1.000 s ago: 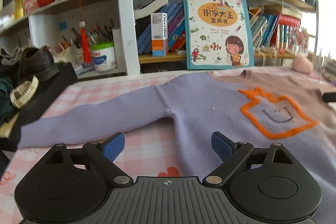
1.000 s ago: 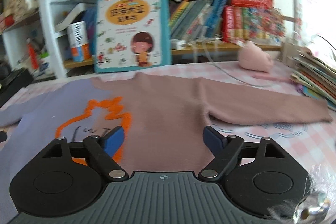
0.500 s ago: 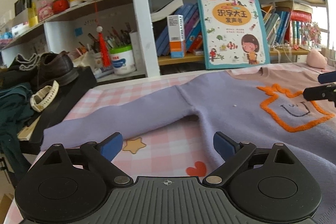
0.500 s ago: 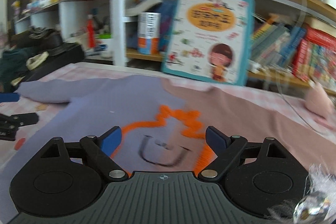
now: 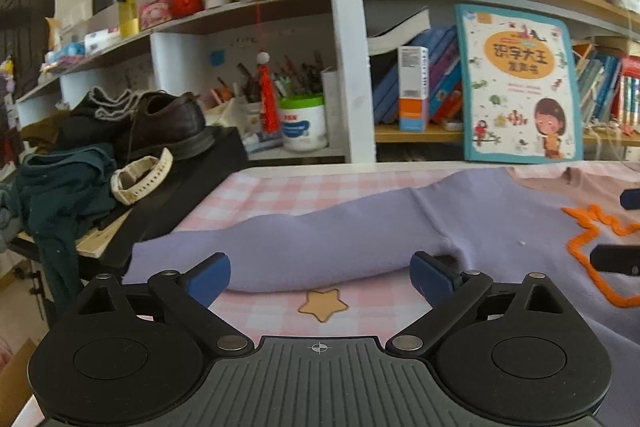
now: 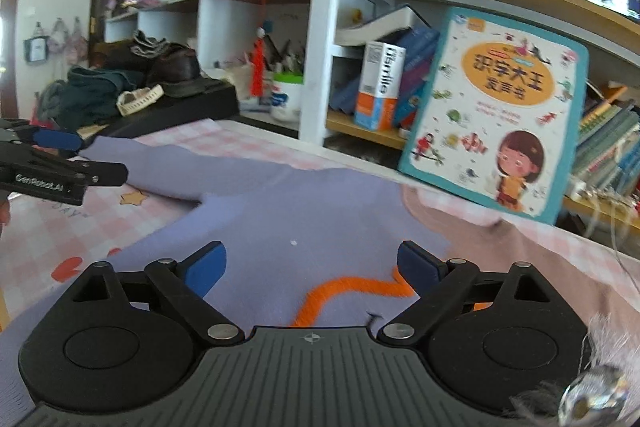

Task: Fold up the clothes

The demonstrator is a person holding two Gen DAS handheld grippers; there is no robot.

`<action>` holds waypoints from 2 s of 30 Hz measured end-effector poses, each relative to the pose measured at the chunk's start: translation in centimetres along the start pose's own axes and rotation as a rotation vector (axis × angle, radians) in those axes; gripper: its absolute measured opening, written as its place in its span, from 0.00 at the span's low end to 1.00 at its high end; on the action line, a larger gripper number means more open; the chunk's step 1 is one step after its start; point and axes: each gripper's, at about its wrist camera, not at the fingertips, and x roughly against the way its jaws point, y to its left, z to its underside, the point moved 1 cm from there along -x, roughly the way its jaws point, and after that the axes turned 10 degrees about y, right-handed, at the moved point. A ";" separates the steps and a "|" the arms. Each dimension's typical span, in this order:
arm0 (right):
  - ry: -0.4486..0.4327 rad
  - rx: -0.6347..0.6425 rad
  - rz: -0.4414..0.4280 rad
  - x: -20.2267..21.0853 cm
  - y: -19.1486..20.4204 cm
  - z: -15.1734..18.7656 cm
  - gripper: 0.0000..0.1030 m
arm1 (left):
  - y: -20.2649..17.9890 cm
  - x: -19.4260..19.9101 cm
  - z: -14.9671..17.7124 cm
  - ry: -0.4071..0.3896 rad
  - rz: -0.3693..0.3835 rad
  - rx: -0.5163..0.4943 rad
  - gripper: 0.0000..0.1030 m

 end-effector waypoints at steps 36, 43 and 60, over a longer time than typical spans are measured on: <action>0.070 -0.171 -0.015 -1.2 -2.4 0.8 0.99 | 1.5 -4.1 -1.5 0.058 -0.175 0.016 0.96; 0.047 -0.080 0.004 -0.9 -0.9 0.6 0.99 | 1.4 -4.2 -1.5 0.059 -0.159 -0.002 0.96; 0.057 -0.017 0.009 -1.1 0.2 0.5 0.99 | 5.3 -5.2 -1.2 0.079 -0.144 0.113 0.95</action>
